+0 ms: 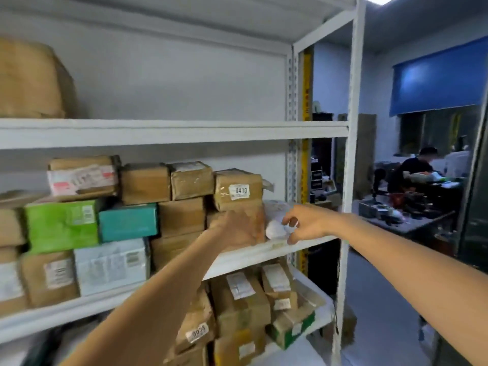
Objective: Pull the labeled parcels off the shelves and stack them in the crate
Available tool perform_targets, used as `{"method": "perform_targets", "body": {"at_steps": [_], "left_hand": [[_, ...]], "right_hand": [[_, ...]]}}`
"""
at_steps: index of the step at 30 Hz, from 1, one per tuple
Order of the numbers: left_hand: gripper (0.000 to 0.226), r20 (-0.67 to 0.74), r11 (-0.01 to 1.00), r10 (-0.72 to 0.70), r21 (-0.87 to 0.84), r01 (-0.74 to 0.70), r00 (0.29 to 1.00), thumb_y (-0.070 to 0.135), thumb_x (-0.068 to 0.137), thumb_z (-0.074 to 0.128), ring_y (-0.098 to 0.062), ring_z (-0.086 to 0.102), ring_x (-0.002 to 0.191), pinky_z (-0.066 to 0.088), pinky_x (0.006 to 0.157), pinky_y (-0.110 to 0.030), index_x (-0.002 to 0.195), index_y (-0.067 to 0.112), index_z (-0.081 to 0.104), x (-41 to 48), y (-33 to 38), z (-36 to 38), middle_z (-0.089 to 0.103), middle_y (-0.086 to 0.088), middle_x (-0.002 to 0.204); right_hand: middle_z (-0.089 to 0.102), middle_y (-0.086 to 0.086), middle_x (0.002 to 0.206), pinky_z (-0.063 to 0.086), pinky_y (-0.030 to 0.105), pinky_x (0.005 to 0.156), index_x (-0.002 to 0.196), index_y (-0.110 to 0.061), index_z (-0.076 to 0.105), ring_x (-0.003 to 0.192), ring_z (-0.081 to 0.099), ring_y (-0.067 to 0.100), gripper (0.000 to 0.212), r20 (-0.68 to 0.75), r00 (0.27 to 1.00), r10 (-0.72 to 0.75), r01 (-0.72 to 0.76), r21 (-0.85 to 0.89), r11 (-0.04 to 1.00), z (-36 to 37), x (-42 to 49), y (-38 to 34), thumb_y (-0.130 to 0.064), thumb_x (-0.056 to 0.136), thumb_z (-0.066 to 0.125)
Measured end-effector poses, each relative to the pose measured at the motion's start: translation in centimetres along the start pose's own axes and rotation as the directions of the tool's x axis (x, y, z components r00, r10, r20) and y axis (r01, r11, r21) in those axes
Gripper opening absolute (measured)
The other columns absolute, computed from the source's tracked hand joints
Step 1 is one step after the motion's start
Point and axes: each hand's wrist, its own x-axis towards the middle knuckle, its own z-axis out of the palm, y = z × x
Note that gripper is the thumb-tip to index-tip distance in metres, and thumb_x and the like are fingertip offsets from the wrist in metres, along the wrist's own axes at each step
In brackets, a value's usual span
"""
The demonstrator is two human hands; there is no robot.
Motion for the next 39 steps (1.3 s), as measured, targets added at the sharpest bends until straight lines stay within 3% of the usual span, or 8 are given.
{"method": "perform_targets", "body": {"at_steps": [2,5,11,16,19,21,29,39], "left_hand": [[0.037,-0.011,0.993,-0.119,-0.006,0.119,0.993,0.034,0.085,0.068,-0.021,0.062,0.106,0.053,0.093,-0.037,0.119,0.019,0.066,-2.4,-2.8,-0.4,0.063,0.0,0.123],[0.035,-0.05,0.948,-0.314,0.036,0.316,0.948,0.036,0.082,0.07,-0.024,0.063,0.104,0.053,0.09,-0.036,0.112,0.02,0.069,-7.0,-7.2,-1.2,0.066,-0.001,0.113],[0.041,-0.108,0.786,-0.612,0.027,0.617,0.784,0.03,0.084,0.07,-0.029,0.058,0.112,0.05,0.095,-0.038,0.121,0.013,0.064,-18.1,-14.9,-3.7,0.061,-0.007,0.123],[0.034,-0.169,0.615,-0.779,-0.014,0.789,0.604,0.029,0.083,0.07,-0.024,0.064,0.096,0.057,0.083,-0.035,0.112,0.012,0.065,-27.0,-19.4,-5.0,0.065,-0.009,0.115],[0.028,-0.202,0.576,-0.806,-0.046,0.816,0.557,0.027,0.084,0.074,-0.013,0.059,0.08,0.051,0.063,-0.02,0.106,0.014,0.064,-30.3,-21.2,-5.5,0.066,-0.003,0.108],[0.033,-0.276,0.541,-0.816,-0.052,0.84,0.508,0.031,0.08,0.077,-0.013,0.057,0.08,0.047,0.06,-0.02,0.107,0.016,0.063,-31.9,-22.4,-6.0,0.065,-0.002,0.107],[0.037,-0.382,0.472,-0.84,-0.167,0.866,0.385,0.028,0.08,0.075,-0.018,0.059,0.087,0.054,0.079,-0.031,0.114,0.017,0.066,-33.5,-27.2,-9.7,0.065,-0.002,0.111],[0.039,-0.429,0.573,-0.794,-0.288,0.767,0.431,0.022,0.081,0.077,-0.017,0.06,0.087,0.055,0.081,-0.031,0.117,0.012,0.067,-32.8,-34.7,-12.8,0.065,-0.006,0.119]], "right_hand": [[0.061,-0.002,0.124,0.05,0.034,0.089,0.125,-0.023,0.06,0.107,0.058,0.019,0.051,0.006,0.994,-0.11,0.11,-0.02,0.994,1.1,1.9,-3.6,-0.034,0.078,0.075],[0.058,-0.001,0.126,0.05,0.037,0.091,0.129,-0.021,0.055,0.109,0.057,0.02,0.06,0.034,0.96,-0.279,0.279,0.03,0.96,3.5,3.8,-9.6,-0.035,0.076,0.077],[0.056,0.002,0.133,0.048,0.034,0.099,0.134,-0.016,0.052,0.117,0.056,0.019,0.063,0.1,0.793,-0.6,0.594,0.087,0.8,7.9,3.1,-21.1,-0.036,0.079,0.075],[0.055,0.003,0.135,0.045,0.029,0.099,0.138,-0.017,0.05,0.12,0.054,0.018,0.058,0.142,0.643,-0.753,0.746,0.109,0.657,9.8,1.6,-28.6,-0.034,0.086,0.07],[0.056,0.002,0.132,0.047,0.031,0.095,0.135,-0.019,0.052,0.117,0.055,0.018,0.058,0.09,0.625,-0.775,0.767,0.115,0.631,10.1,1.5,-32.0,-0.037,0.083,0.07],[0.058,0.002,0.121,0.046,0.029,0.084,0.127,-0.017,0.056,0.112,0.055,0.02,0.048,0.026,0.635,-0.772,0.766,0.112,0.633,10.1,1.5,-34.2,-0.033,0.084,0.068],[0.059,0.009,0.13,0.043,0.024,0.08,0.129,-0.01,0.056,0.114,0.058,0.025,0.046,-0.178,0.637,-0.75,0.77,0.187,0.61,9.1,1.7,-40.5,-0.026,0.087,0.066],[0.063,0.006,0.116,0.052,0.036,0.088,0.12,-0.012,0.06,0.105,0.059,0.023,0.038,-0.288,0.637,-0.715,0.771,0.229,0.594,7.2,3.0,-48.1,-0.024,0.085,0.067]]}}
